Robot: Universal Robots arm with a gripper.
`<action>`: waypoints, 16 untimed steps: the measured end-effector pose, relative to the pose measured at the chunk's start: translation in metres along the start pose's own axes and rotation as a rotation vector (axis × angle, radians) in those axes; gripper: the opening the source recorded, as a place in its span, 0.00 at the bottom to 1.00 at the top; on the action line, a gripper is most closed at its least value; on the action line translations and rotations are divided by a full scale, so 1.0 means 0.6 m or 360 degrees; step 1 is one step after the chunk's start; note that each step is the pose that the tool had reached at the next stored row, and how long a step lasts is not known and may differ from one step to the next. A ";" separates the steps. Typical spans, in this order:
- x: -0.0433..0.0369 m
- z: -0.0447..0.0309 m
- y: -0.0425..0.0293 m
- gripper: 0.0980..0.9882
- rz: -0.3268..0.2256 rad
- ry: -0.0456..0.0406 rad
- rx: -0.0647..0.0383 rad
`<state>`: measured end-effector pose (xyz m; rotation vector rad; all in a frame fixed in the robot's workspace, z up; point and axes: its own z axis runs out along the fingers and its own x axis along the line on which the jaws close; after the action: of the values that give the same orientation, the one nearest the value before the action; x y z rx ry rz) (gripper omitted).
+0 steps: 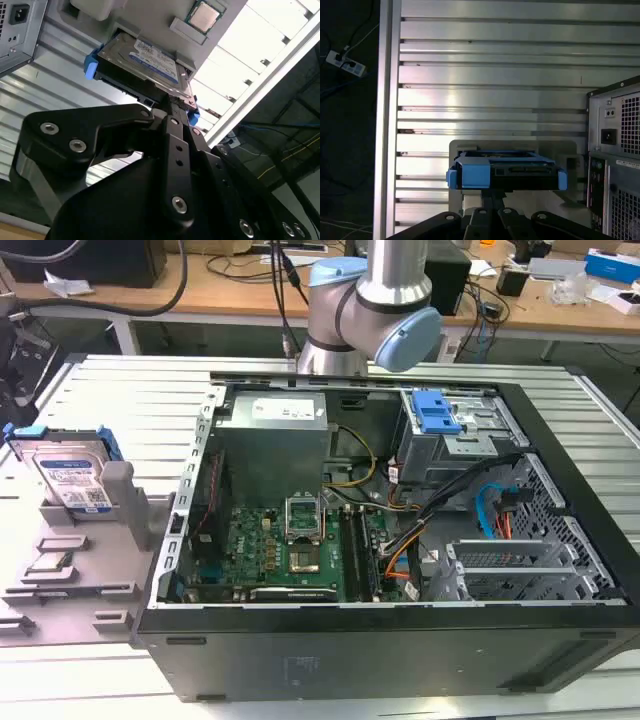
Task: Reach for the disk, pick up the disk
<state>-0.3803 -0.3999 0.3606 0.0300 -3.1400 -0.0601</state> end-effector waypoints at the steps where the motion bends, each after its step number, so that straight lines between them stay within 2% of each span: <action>1: 0.000 0.000 0.000 0.01 -0.0019 0.0001 0.0000; 8: 0.000 0.000 0.000 0.01 -0.0190 0.0007 0.0000; 11: 0.000 0.000 0.000 0.01 -0.0280 0.0011 0.0000; 14: 0.000 0.000 0.000 0.01 -0.0422 0.0016 0.0000; 16: 0.000 0.000 0.000 0.01 -0.0468 0.0018 0.0000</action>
<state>-0.3803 -0.3999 0.3606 0.4894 -3.0961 -0.0591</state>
